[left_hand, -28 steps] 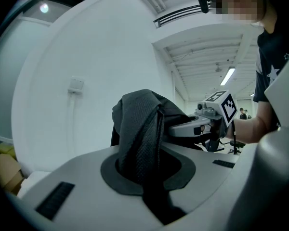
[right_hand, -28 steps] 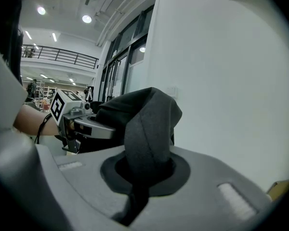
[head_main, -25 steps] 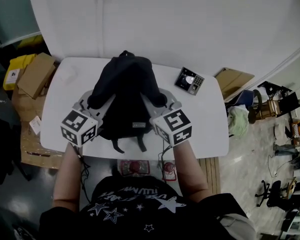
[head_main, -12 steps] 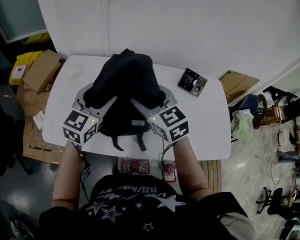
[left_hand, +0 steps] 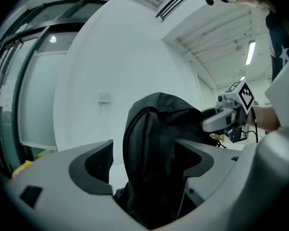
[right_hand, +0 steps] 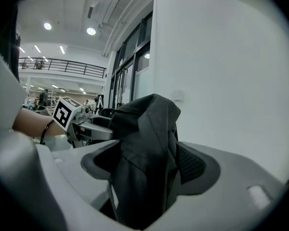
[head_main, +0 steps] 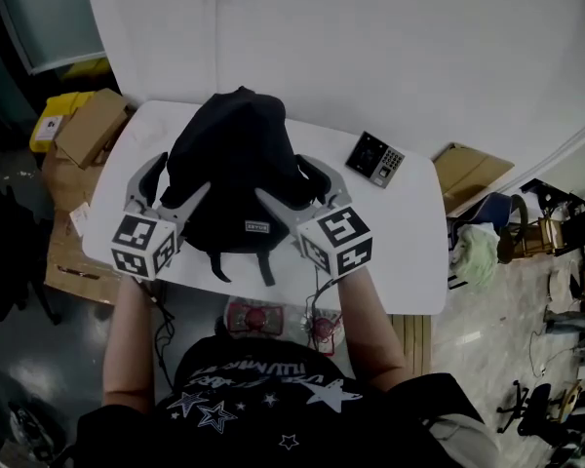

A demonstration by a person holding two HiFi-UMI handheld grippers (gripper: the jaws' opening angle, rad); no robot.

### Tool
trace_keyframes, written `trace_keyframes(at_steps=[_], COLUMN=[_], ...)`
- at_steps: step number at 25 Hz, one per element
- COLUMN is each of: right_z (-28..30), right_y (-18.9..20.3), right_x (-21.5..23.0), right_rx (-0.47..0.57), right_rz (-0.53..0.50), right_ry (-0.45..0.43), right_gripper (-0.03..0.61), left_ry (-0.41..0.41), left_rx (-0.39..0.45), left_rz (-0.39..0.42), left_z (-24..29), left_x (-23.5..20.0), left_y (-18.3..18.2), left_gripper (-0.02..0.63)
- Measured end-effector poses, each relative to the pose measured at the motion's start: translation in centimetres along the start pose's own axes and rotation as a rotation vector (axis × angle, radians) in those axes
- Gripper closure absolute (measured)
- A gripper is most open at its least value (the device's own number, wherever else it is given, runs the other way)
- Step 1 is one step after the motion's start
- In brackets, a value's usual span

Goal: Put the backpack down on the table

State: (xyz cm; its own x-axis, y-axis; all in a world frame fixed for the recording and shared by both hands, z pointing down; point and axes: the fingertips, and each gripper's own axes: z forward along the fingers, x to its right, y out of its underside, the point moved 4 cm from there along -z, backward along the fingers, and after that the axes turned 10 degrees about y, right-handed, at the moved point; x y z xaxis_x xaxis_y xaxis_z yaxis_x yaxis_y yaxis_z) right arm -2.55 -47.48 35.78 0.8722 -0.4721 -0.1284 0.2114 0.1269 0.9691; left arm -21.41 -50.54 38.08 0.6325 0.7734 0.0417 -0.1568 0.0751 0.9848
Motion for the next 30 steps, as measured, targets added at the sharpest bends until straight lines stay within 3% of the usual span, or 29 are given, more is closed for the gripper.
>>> trace_keyframes(at_steps=[12, 28, 30], right_z=[-6.3, -16.9, -17.5], right_y=[0.6, 3.5, 4.4], right_x=[-0.4, -1.6, -1.8], right_rx=[0.037, 0.05, 0.042], right_rz=[-0.016, -0.032, -0.02], right_ry=[-0.072, -0.258, -0.274], right_gripper=[0.222, 0.23, 0.315], left_ry=[-0.201, -0.279, -0.291], left_rx=[0.031, 0.003, 0.004], left_rz=[-0.002, -0.132, -0.156], left_z=[-5.5, -9.4, -10.0], left_x=[6.5, 20.3, 21.6], left_y=[-0.4, 2.1, 2.4], left_gripper=[0.236, 0.239, 0.239])
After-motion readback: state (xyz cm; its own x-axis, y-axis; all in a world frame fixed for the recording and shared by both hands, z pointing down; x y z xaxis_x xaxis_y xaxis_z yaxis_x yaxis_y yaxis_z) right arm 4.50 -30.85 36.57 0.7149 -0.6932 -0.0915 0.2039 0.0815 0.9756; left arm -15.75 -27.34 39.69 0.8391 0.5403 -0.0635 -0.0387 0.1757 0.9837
